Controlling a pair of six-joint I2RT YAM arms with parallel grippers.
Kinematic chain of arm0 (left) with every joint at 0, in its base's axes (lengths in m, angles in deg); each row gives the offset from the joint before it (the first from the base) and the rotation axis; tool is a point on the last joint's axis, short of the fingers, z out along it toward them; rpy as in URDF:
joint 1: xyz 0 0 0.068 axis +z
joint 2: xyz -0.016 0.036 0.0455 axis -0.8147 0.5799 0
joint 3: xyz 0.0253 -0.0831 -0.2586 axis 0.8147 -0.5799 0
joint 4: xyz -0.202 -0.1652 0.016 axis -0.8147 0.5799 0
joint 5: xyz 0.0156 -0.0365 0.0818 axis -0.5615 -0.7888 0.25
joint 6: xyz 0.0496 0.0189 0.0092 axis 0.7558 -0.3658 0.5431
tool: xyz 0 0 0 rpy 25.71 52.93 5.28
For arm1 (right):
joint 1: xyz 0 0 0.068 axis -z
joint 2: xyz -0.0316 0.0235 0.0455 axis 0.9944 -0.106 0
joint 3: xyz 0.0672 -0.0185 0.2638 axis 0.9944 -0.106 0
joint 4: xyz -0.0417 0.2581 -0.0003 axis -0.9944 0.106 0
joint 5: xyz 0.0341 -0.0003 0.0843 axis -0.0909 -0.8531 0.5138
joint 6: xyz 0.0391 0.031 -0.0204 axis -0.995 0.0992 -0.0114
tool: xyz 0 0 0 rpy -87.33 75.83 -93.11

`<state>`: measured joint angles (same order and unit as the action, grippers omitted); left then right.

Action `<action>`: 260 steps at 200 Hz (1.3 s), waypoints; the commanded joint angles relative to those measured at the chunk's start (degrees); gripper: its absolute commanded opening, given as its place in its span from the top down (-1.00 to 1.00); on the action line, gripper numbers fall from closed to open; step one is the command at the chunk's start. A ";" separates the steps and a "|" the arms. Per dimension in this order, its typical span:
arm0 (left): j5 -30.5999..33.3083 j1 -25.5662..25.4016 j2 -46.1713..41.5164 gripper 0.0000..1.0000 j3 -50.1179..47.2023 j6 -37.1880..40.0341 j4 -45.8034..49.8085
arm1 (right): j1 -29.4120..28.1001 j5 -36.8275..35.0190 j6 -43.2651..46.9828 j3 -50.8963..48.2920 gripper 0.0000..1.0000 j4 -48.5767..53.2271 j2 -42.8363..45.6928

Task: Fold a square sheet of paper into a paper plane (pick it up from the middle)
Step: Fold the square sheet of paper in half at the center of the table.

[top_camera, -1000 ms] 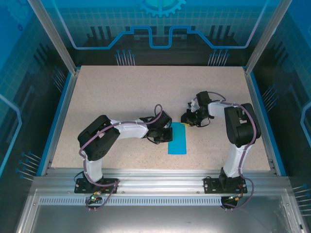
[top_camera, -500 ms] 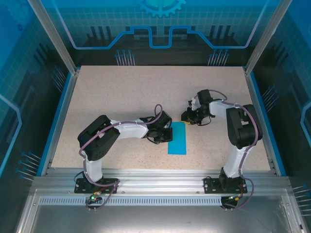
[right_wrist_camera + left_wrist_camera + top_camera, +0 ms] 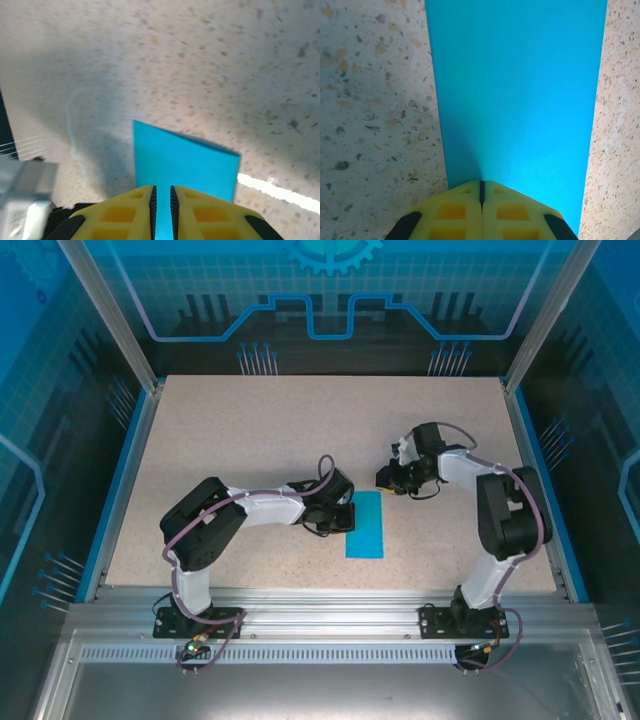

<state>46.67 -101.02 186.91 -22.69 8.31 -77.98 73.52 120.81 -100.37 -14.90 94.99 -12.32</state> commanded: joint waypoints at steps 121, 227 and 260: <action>-0.09 -0.83 0.06 1.00 -0.67 0.52 3.42 | -3.28 -2.57 -0.86 -4.87 0.63 -0.49 0.74; -0.10 -0.92 -0.11 1.00 -0.64 0.43 3.29 | -1.24 -2.79 -1.54 -0.88 0.64 -3.19 -9.74; -0.08 -0.95 -0.21 1.00 -0.73 0.40 3.29 | -0.70 -2.01 -1.65 -0.35 0.63 -2.27 -7.49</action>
<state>46.69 -101.19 186.89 -22.71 8.31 -78.09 72.06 120.16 -101.71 -16.02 91.69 -20.21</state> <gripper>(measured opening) 0.060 0.182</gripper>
